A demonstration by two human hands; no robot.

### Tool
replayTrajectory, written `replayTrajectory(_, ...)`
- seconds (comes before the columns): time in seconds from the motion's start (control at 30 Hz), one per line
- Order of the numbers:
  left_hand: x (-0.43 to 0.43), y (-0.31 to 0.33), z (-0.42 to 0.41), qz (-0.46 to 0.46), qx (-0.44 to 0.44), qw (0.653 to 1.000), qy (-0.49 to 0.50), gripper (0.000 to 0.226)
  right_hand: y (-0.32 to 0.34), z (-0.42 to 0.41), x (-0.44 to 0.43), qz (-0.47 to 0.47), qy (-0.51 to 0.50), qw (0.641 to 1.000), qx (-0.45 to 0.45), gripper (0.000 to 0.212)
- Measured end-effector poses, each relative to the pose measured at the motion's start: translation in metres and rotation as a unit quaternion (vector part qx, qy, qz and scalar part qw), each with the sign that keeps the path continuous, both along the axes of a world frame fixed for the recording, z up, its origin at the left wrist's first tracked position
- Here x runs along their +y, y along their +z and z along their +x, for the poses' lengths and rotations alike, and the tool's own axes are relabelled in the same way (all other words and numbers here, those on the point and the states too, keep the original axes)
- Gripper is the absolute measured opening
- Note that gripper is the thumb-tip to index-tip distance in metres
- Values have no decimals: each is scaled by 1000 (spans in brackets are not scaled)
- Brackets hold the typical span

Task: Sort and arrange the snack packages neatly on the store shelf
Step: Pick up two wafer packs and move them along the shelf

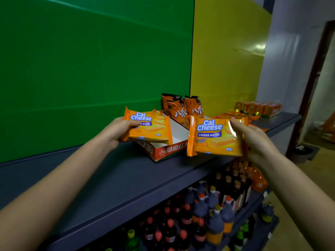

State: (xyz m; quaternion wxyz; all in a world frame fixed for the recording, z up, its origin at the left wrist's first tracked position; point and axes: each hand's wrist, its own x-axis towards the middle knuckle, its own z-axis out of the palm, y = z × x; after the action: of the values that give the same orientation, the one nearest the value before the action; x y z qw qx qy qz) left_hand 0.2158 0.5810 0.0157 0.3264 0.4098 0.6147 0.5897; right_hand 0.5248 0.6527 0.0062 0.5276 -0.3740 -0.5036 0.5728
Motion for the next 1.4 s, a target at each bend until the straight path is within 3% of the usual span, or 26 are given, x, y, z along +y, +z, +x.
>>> replayTrajectory(0.33, 81, -2, 0, 9, 16, 996, 91, 9, 20, -33, 128, 8, 152, 988, -10, 19)
replayTrajectory(0.43, 103, -3, -2, 6, 0, 992, 127, 19, 25, -45, 158, 16, 191, 981, 0, 17)
replayTrajectory(0.87, 148, -23, -7, 24, 10, 973, 228, 42, 19, -106, 210, 18, 300, 953, 24, 14)
replayTrajectory(0.93, 151, -25, -10, 0, 54, 969, 240, 35, 18, -114, 212, 23, 302, 953, 29, 14)
replayTrajectory(1.0, 154, -25, -13, -53, 152, 950, 266, 37, 18, -120, 212, 33, 301, 952, 32, 14)
replayTrajectory(1.17, 152, -16, -21, -142, 368, 860, 325, 50, 15, -135, 211, 75, 304, 950, 25, 14)
replayTrajectory(1.27, 147, -8, -28, -160, 412, 841, 312, 61, 8, -142, 207, 125, 292, 948, 3, 12)
replayTrajectory(1.4, 141, -6, -34, -155, 426, 834, 315, 59, 0, -153, 203, 179, 268, 946, -36, 9)
